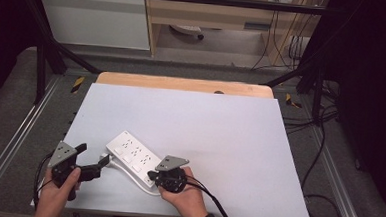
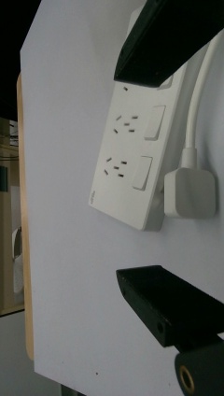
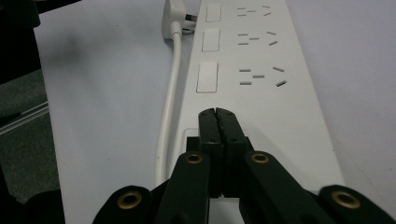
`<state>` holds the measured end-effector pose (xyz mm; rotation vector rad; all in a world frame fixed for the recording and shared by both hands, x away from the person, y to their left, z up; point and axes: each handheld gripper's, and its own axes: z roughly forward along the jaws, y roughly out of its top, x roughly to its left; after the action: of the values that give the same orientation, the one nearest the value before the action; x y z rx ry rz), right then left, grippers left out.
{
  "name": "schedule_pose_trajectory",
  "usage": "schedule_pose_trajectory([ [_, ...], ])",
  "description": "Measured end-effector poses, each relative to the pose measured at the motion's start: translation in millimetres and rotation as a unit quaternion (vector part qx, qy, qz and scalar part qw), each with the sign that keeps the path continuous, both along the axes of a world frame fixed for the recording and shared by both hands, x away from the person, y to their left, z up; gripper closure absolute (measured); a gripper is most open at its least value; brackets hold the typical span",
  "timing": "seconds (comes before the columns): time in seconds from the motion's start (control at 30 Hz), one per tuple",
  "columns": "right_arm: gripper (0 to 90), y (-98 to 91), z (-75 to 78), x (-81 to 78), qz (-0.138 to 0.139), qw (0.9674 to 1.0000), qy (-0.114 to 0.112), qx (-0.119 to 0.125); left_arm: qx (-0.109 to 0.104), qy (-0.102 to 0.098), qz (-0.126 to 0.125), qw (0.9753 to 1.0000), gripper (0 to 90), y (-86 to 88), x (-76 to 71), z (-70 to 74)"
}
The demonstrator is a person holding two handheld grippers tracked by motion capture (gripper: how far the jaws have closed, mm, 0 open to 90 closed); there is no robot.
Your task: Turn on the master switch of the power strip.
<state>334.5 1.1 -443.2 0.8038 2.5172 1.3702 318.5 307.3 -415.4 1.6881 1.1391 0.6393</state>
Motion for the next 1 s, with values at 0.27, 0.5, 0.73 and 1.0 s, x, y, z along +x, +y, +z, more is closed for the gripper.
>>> schedule_pose_trajectory([
  [0.27,90.0,-0.2,-1.5,-0.8,0.000,1.0000,-0.005,0.001,0.000,0.001,0.000,1.0000,5.6,-0.3,0.0,-0.1],
  [0.5,90.0,-0.6,-2.3,-1.7,-0.003,1.0000,-0.006,0.005,0.001,0.001,0.000,1.0000,5.6,-0.3,-0.1,-0.1],
  [0.73,90.0,-1.5,-3.2,-1.2,-0.003,0.9999,-0.004,0.009,0.002,0.001,0.000,1.0000,5.6,-0.6,0.0,-0.3],
  [1.0,90.0,-1.4,-3.2,-1.3,-0.002,0.9999,-0.004,0.009,0.002,0.002,-0.001,1.0000,5.6,-0.9,0.1,-0.5],
])
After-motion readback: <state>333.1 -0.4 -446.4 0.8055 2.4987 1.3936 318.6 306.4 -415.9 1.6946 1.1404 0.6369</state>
